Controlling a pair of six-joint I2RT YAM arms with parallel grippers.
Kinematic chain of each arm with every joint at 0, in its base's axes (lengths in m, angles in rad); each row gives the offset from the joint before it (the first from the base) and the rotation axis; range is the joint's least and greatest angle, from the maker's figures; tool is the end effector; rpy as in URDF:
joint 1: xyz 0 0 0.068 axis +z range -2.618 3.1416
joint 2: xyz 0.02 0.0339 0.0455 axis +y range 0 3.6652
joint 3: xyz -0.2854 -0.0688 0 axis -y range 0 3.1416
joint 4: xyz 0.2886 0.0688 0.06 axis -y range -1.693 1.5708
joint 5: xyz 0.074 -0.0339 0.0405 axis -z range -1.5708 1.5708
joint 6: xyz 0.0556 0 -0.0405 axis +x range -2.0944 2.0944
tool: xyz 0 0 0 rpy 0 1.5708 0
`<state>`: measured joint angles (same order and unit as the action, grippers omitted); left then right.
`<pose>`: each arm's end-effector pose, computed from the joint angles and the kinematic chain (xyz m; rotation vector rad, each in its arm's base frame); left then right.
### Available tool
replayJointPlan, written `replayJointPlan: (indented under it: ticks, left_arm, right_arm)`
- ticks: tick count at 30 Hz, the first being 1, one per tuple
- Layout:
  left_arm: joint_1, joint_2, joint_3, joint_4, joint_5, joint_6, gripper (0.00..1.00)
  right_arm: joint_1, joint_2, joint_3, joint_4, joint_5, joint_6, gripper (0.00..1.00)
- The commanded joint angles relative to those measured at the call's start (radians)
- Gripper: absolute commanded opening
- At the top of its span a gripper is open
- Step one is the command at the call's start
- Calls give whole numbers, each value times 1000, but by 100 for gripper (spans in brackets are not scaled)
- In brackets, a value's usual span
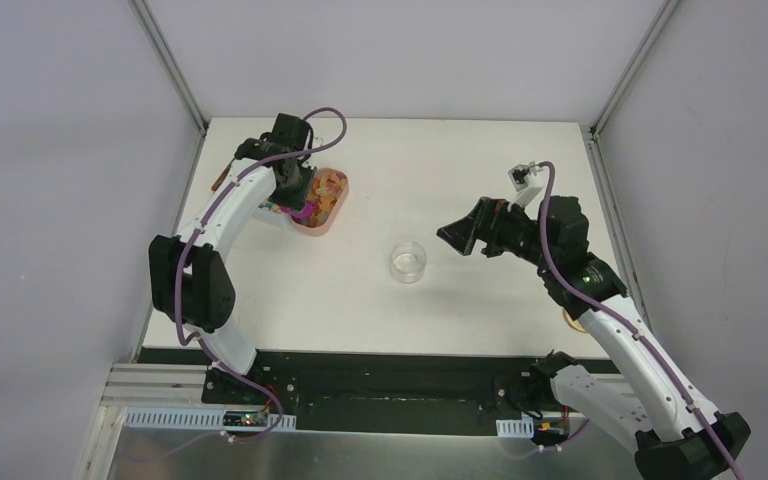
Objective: Pack the candies
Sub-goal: Scoop the fake candies from the storage box.
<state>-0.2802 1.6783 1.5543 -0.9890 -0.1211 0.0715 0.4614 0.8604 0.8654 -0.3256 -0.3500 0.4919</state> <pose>0.3877 -0.1046 0.3052 0.4304 2.6380 0.0963 0.2082 0.1248 0.3515 -0.2221 1.9805 0.9651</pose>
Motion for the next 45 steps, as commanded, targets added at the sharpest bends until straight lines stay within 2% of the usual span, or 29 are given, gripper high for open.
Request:
replayJointPlan:
  ticks: [1,23,45]
  left_arm:
    - [15,-23,-47,57,29,10,0]
    - [15,-75,-231,261,10,21,0]
    - [14,-202,-427,429,85,41,0]
  right_arm:
    - [-1,-32,9,43,22,3,100]
    - [-1,-52,-20,44,31,4,100]
    - [-1,-62,-39,45,50,-20,100]
